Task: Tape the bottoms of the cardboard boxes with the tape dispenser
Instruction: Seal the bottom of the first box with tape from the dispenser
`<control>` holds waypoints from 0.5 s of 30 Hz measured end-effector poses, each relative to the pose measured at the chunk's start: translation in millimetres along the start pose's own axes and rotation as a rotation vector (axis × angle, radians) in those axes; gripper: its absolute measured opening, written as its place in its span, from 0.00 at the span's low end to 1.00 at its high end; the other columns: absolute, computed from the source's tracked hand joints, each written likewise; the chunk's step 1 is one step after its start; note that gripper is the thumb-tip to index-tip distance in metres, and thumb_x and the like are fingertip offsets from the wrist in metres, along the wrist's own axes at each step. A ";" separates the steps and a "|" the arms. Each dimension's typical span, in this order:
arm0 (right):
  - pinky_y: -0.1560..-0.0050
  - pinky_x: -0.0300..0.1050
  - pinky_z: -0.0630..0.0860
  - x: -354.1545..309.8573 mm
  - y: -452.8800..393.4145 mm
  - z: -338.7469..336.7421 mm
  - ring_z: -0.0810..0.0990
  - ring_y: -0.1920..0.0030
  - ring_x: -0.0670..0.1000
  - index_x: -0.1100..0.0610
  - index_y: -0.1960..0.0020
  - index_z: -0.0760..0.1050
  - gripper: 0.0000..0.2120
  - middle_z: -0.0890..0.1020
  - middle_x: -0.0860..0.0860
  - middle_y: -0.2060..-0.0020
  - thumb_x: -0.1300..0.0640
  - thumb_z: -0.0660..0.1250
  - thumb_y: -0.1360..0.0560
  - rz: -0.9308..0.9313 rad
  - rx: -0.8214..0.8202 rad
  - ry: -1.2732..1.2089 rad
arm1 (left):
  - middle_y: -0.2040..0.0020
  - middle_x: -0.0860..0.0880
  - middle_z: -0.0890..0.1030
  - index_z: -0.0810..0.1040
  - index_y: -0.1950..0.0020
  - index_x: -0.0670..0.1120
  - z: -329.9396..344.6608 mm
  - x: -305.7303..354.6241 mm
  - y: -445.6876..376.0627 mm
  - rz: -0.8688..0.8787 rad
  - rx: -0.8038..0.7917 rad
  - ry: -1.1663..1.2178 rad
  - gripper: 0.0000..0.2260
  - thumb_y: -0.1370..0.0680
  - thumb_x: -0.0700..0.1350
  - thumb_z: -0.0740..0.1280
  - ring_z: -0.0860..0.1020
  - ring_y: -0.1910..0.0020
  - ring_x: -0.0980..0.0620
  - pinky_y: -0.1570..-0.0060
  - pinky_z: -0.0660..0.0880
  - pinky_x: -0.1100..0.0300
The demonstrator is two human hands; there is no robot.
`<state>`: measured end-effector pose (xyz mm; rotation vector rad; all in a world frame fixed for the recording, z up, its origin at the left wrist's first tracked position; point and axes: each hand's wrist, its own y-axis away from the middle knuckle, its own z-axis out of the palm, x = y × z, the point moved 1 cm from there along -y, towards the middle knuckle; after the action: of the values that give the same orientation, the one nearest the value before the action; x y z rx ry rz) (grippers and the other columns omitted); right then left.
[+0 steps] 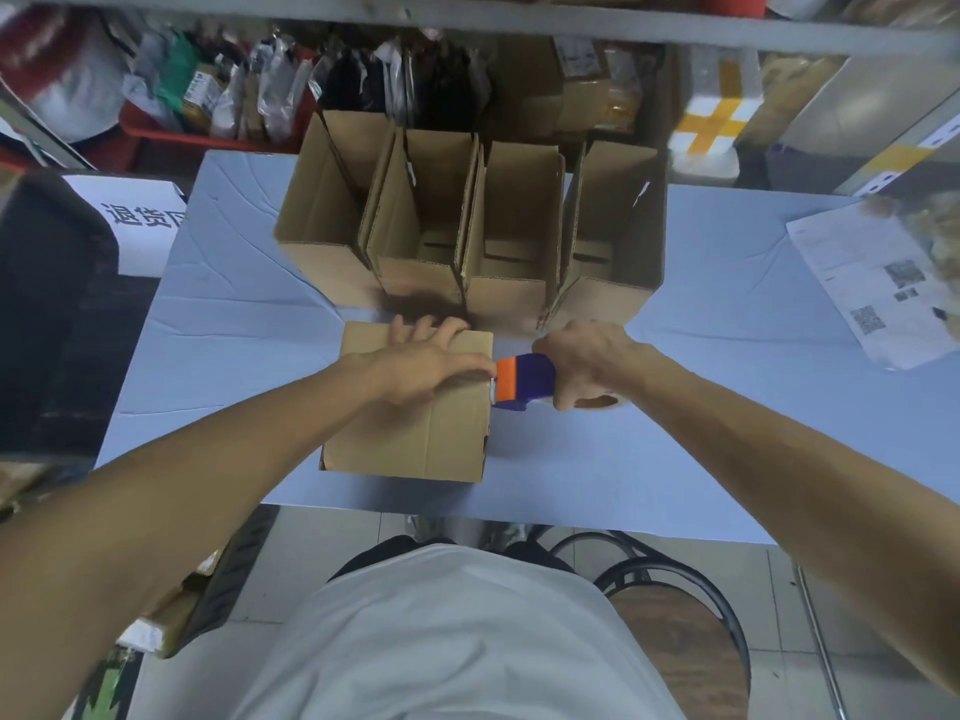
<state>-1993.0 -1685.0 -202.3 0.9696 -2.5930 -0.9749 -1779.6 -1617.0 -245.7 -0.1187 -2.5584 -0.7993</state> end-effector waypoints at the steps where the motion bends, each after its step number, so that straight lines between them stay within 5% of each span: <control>1: 0.69 0.41 0.69 0.6 -1.9 -7.6 0.77 0.59 0.52 0.50 0.51 0.73 0.19 0.79 0.48 0.61 0.50 0.74 0.39 0.019 -0.082 -0.043 | 0.37 0.63 0.53 0.56 0.45 0.83 -2.0 0.7 0.3 -0.037 -0.038 -0.015 0.17 0.30 0.75 0.58 0.44 0.34 0.54 0.32 0.41 0.40; 3: 0.69 0.40 0.69 4.4 -1.1 -11.7 0.78 0.61 0.51 0.51 0.53 0.76 0.18 0.80 0.49 0.60 0.50 0.74 0.41 0.062 -0.233 -0.087 | 0.29 0.58 0.55 0.58 0.35 0.74 -2.3 0.6 -2.3 -0.082 -0.067 -0.030 0.31 0.36 0.81 0.53 0.44 0.28 0.48 0.30 0.40 0.39; 7: 0.69 0.38 0.67 29.0 26.4 31.5 0.75 0.66 0.50 0.50 0.53 0.74 0.16 0.79 0.49 0.62 0.56 0.69 0.41 0.167 -0.180 0.061 | 0.28 0.52 0.56 0.56 0.39 0.77 -3.5 0.6 -1.3 -0.087 -0.072 -0.050 0.24 0.33 0.78 0.54 0.44 0.31 0.50 0.31 0.40 0.39; 11: 0.67 0.40 0.70 60.8 56.8 64.9 0.78 0.61 0.49 0.45 0.52 0.72 0.18 0.80 0.45 0.62 0.52 0.74 0.38 0.185 0.031 -0.424 | 0.23 0.47 0.51 0.54 0.31 0.69 -3.7 9.1 -4.3 -0.110 -0.160 -0.131 0.32 0.33 0.76 0.51 0.40 0.24 0.42 0.31 0.34 0.36; 15: 0.68 0.32 0.76 51.4 81.5 66.5 0.80 0.58 0.41 0.38 0.44 0.73 0.23 0.81 0.36 0.57 0.41 0.79 0.35 0.116 0.389 -0.929 | 0.21 0.41 0.46 0.52 0.24 0.58 -6.6 36.9 -1.4 -0.175 -0.219 -0.180 0.35 0.29 0.66 0.57 0.40 0.22 0.38 0.29 0.39 0.35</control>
<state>-2100.1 -1638.0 -201.8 0.4529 -3.6582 -1.0863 -1810.2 -1623.7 -225.1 -0.0367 -2.6675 -1.1838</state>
